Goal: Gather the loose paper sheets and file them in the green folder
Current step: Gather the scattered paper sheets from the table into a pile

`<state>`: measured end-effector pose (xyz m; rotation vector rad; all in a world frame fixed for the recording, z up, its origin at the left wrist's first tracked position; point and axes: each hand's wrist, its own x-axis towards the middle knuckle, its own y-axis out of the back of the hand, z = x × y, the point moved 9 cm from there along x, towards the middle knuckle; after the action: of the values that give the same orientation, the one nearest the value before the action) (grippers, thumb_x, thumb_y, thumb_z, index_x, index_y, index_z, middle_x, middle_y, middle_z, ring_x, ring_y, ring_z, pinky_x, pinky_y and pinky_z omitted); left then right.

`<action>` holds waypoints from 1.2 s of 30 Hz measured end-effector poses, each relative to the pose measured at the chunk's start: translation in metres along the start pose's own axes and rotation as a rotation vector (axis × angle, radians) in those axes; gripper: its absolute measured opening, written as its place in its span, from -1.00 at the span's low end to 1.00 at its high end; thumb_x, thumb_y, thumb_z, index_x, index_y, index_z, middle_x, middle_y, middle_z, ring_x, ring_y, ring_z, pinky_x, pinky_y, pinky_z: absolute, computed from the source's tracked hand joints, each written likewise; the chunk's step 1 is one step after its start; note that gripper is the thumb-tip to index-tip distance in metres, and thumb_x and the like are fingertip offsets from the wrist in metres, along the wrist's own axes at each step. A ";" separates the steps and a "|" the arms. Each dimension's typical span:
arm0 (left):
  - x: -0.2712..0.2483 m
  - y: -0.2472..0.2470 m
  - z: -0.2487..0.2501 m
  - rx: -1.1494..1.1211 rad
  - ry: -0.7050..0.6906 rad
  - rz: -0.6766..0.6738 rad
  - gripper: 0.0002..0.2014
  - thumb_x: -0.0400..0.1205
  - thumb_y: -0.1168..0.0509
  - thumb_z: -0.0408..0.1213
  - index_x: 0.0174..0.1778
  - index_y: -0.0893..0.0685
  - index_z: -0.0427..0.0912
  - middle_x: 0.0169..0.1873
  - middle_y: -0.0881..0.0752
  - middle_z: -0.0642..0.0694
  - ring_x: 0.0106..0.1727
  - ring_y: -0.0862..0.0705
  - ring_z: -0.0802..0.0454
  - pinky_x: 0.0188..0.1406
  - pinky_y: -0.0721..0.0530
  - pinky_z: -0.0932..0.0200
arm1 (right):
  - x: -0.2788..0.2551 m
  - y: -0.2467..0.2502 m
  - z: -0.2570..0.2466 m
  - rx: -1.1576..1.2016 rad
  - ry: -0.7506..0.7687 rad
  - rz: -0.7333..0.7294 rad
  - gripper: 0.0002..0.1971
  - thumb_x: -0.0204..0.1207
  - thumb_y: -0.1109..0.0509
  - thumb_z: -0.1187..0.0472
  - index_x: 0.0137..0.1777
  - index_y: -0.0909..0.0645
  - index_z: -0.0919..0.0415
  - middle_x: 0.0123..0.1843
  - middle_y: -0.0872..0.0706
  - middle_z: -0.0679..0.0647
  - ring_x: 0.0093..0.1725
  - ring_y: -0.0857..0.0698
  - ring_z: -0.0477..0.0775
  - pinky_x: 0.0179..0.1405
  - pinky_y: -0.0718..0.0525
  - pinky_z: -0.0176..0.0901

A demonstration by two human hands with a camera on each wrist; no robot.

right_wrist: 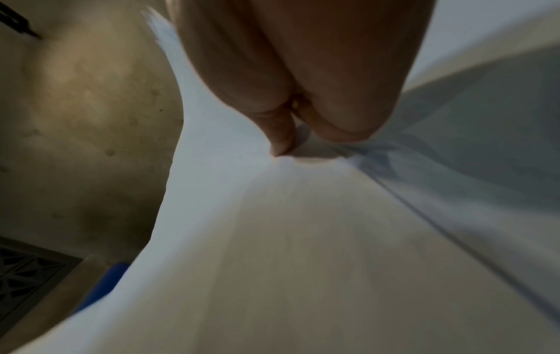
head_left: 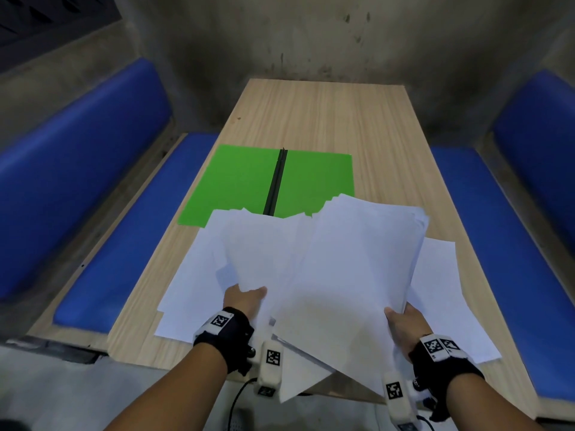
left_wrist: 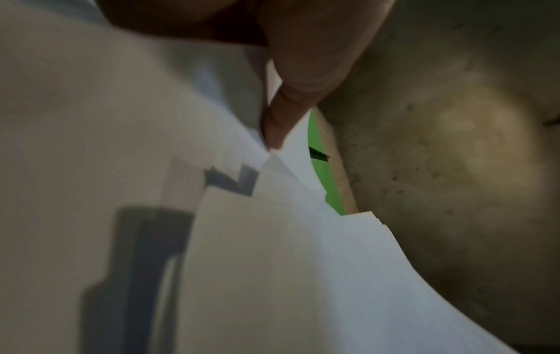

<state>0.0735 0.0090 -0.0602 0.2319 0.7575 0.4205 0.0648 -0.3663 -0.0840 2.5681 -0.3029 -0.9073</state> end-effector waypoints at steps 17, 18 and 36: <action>0.008 0.010 0.004 0.082 -0.067 -0.025 -0.52 0.54 -0.32 -0.42 0.41 -0.48 -0.38 0.25 -0.65 -0.26 0.13 -0.65 -0.20 0.17 -0.58 0.06 | -0.005 0.001 -0.005 -0.021 0.026 0.002 -0.74 0.59 -0.20 0.29 0.23 -0.56 0.31 0.04 -0.72 0.36 -0.12 -0.65 0.29 -0.07 -0.60 -0.01; 0.008 0.013 0.010 0.135 -0.116 -0.011 -0.59 0.55 -0.27 -0.43 0.35 -0.55 -0.34 0.16 -0.69 -0.24 0.06 -0.66 -0.18 0.11 -0.60 0.09 | -0.006 0.001 -0.006 -0.019 0.028 0.005 -0.79 0.59 -0.21 0.29 0.17 -0.56 0.30 0.01 -0.72 0.37 -0.14 -0.64 0.29 -0.07 -0.60 0.01; -0.022 0.166 0.157 -0.180 -0.655 0.494 -0.84 0.61 -0.14 -0.44 -0.06 -0.63 -0.24 -0.26 -0.60 -0.17 -0.14 -0.54 -0.02 -0.10 -0.48 0.13 | -0.010 0.002 -0.006 -0.039 -0.055 0.008 -0.65 0.61 -0.21 0.36 0.36 -0.49 0.46 0.05 -0.57 0.26 0.01 -0.54 0.24 0.01 -0.44 -0.11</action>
<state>0.1228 0.1392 0.1226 0.3638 0.0070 0.8237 0.0608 -0.3635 -0.0730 2.5074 -0.3082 -0.9726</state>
